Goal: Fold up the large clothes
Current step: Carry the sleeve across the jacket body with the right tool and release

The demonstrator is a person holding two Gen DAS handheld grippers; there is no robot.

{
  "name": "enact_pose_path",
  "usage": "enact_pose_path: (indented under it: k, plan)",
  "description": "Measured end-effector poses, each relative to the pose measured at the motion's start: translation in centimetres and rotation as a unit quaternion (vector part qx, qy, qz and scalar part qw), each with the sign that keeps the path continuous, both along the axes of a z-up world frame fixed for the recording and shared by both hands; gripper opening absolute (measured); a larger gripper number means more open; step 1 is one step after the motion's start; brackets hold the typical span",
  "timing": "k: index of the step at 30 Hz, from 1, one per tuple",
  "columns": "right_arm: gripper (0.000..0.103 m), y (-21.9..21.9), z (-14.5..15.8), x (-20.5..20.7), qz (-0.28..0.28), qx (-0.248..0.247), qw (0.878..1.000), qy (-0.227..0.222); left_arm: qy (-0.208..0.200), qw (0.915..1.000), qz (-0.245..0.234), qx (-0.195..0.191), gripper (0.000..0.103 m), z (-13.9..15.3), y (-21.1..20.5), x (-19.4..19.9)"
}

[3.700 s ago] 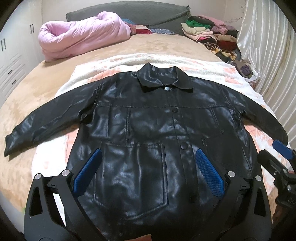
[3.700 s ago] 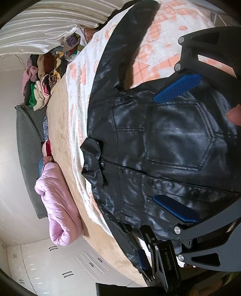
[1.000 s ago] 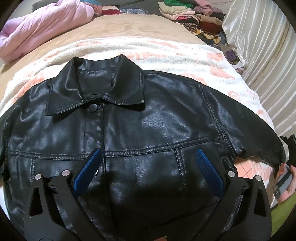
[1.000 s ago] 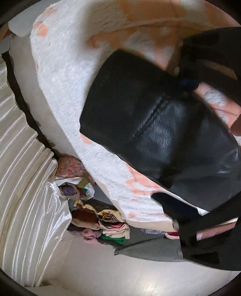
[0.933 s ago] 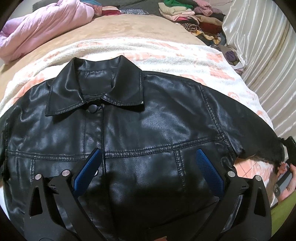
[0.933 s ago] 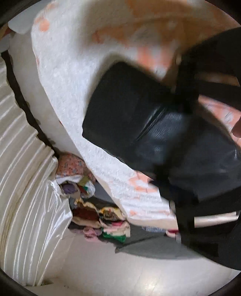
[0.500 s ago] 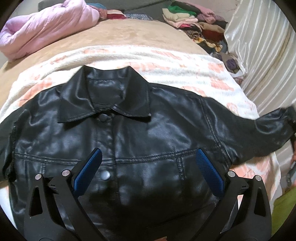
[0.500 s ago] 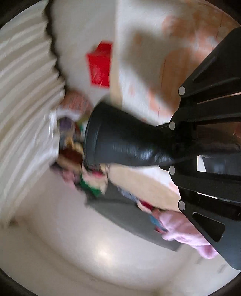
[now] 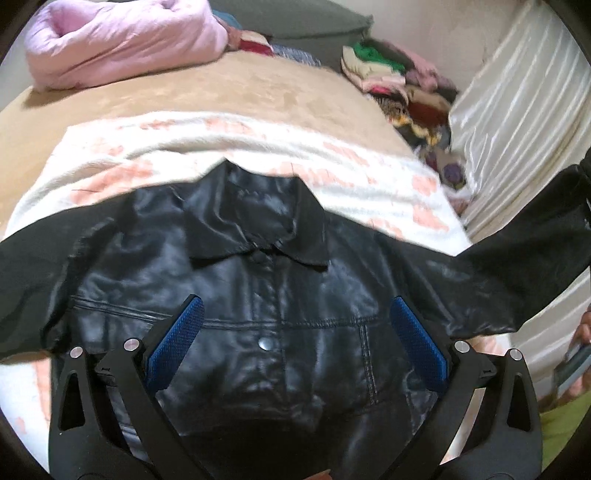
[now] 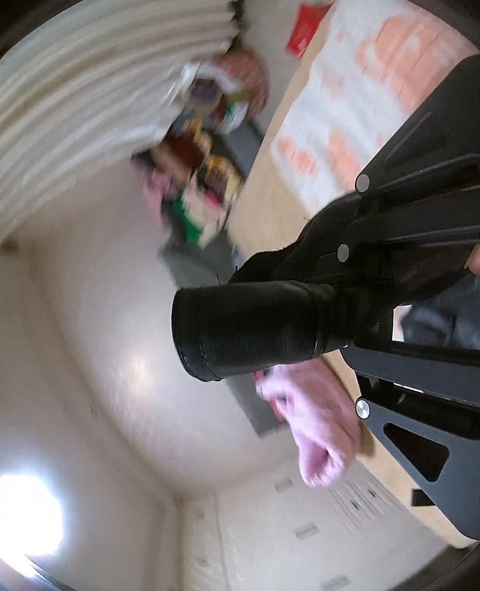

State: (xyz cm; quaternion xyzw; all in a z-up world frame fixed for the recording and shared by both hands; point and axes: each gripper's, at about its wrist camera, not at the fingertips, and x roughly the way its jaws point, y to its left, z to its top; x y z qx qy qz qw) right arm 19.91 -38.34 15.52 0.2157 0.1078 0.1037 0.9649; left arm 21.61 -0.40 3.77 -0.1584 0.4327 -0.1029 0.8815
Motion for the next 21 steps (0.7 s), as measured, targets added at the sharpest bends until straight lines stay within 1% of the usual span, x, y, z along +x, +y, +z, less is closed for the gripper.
enact_pose_path:
  k: [2,4,5,7,10,11,13,14,16,17,18,21]
  plan:
    - [0.005,4.3,0.7,0.4,0.054,-0.007,0.998,-0.02,-0.012,0.9997,0.012,-0.016,0.095,1.0,2.3,-0.7]
    - [0.005,8.2,0.7,1.0,0.098,-0.015,0.995,-0.029,-0.019,0.9993,0.021,-0.026,0.095,1.7,4.2,-1.4]
    - [0.005,10.7,0.3,1.1,0.127,-0.022,0.991,-0.031,-0.022,0.999,0.026,-0.029,0.095,2.1,5.1,-1.6]
    - [0.005,14.8,-0.7,1.2,0.165,-0.035,0.985,-0.028,-0.03,0.9979,0.043,-0.039,0.095,2.6,7.7,-2.4]
    - [0.006,20.7,-3.0,1.3,0.215,-0.057,0.975,-0.009,-0.037,0.9953,0.065,-0.061,0.095,2.6,10.9,-3.5]
    - [0.006,22.6,-4.3,1.3,0.231,-0.065,0.971,0.003,-0.038,0.9942,0.073,-0.07,0.095,2.6,11.9,-3.9]
    - [0.006,25.3,-6.1,1.2,0.249,-0.077,0.965,0.025,-0.041,0.9905,0.095,-0.09,0.095,2.3,14.5,-4.8]
    - [0.006,27.1,-7.3,0.8,0.26,-0.091,0.961,0.036,-0.044,0.989,0.103,-0.097,0.095,2.1,15.3,-5.1]
    - [0.006,29.4,-9.7,0.5,0.275,-0.123,0.952,0.058,-0.047,0.9851,0.121,-0.113,0.095,1.7,17.3,-5.9]
    - [0.006,30.6,-10.5,-0.3,0.282,-0.133,0.948,0.067,-0.047,0.9837,0.126,-0.119,0.095,1.4,17.9,-6.2]
    - [0.006,31.3,-11.5,-0.3,0.287,-0.143,0.944,0.076,-0.046,0.9825,0.13,-0.126,0.095,1.0,18.6,-6.5]
    - [0.007,33.3,-14.7,-0.5,0.293,-0.168,0.935,0.107,-0.039,0.9815,0.13,-0.135,0.095,-0.2,19.2,-7.1]
